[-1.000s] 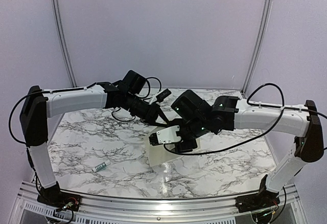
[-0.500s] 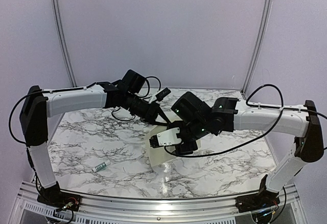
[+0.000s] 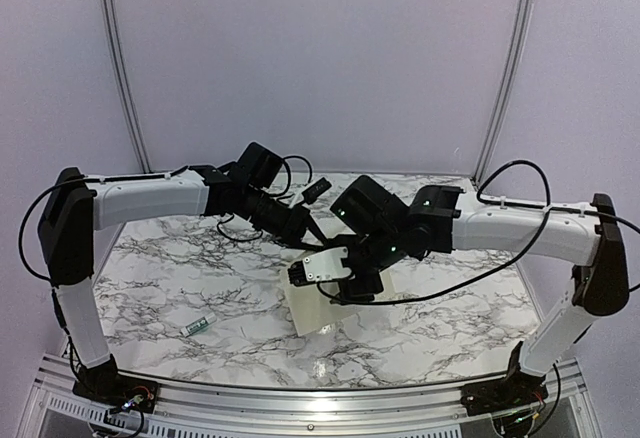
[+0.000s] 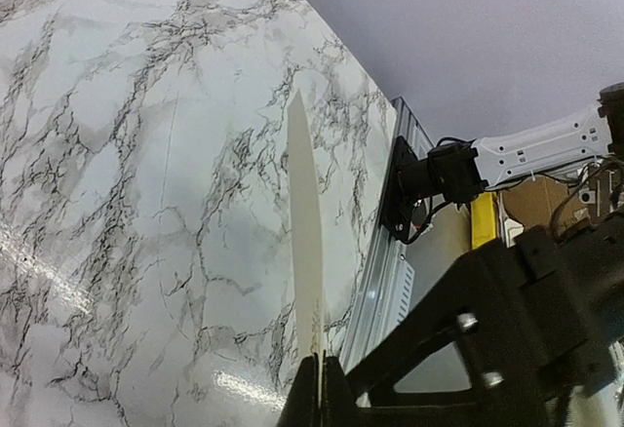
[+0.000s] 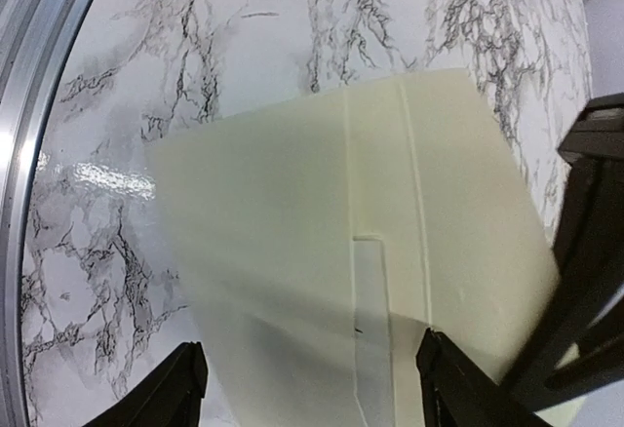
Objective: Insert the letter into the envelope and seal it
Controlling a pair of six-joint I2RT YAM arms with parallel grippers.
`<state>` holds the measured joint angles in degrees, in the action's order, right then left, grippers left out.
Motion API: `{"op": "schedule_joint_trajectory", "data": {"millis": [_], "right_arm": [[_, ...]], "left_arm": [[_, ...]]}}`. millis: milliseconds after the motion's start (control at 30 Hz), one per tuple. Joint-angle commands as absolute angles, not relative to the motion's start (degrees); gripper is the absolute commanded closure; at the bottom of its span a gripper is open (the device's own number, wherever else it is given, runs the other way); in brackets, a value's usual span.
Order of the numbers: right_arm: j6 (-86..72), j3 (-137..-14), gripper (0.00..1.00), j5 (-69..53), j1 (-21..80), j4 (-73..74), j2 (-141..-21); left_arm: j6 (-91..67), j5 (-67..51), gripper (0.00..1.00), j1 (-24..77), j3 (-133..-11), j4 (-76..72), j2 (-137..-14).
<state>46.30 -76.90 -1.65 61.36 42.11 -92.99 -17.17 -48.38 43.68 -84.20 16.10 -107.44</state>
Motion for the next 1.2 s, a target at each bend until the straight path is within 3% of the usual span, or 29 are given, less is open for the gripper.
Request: {"op": "schedule_joint_trajectory", "data": {"millis": [0, 200, 233, 267, 300, 367, 500, 567, 767, 867, 1033, 1167], "right_arm": [[44.9, -82.1, 0.28, -3.5, 59.5, 44.2, -87.0], [42.4, -82.3, 0.26, -8.5, 53.7, 45.0, -78.8], [41.6, -82.2, 0.1, -9.7, 52.5, 44.9, -77.1], [40.3, -82.1, 0.02, -10.7, 51.0, 44.3, -75.9], [38.9, -82.1, 0.01, -11.6, 49.4, 43.9, -74.3], [36.1, -81.5, 0.02, -10.8, 45.1, 42.2, -71.4], [29.5, -78.1, 0.03, 2.7, 40.9, 39.3, -71.1], [27.0, -77.6, 0.07, -0.9, 37.9, 40.0, -71.0], [24.5, -69.0, 0.01, -0.4, 34.1, 36.9, -68.7], [27.0, -63.9, 0.01, -3.5, 33.9, 34.8, -67.3], [26.4, -48.1, 0.01, -1.3, 33.5, 17.2, -57.1], [26.5, -44.4, 0.01, -6.5, 31.3, 16.4, -54.1]], "left_arm": [[-16.4, -47.1, 1.0, 42.7, -82.1, 14.9, -105.3], [-17.9, -40.9, 1.0, 41.9, -80.3, 14.9, -103.4], [-18.4, -39.0, 1.0, 41.9, -80.1, 14.7, -102.9], [-19.1, -37.3, 1.0, 41.9, -79.8, 14.4, -102.4], [-19.9, -35.7, 1.0, 41.9, -79.3, 13.9, -101.8], [-22.6, -31.8, 1.0, 41.9, -77.5, 11.7, -100.4], [-31.3, -23.0, 1.0, 41.9, -71.1, 3.2, -97.3], [-36.9, -18.2, 1.0, 42.0, -65.7, -4.0, -95.0], [-48.7, -6.5, 1.0, 43.6, -51.3, -21.3, -91.9], [-51.9, -1.2, 1.0, 46.1, -47.8, -25.7, -93.2], [-57.3, 6.0, 1.0, 49.5, -45.3, -29.4, -97.6], [-60.4, 8.9, 1.0, 52.0, -44.3, -31.0, -100.3]]}}
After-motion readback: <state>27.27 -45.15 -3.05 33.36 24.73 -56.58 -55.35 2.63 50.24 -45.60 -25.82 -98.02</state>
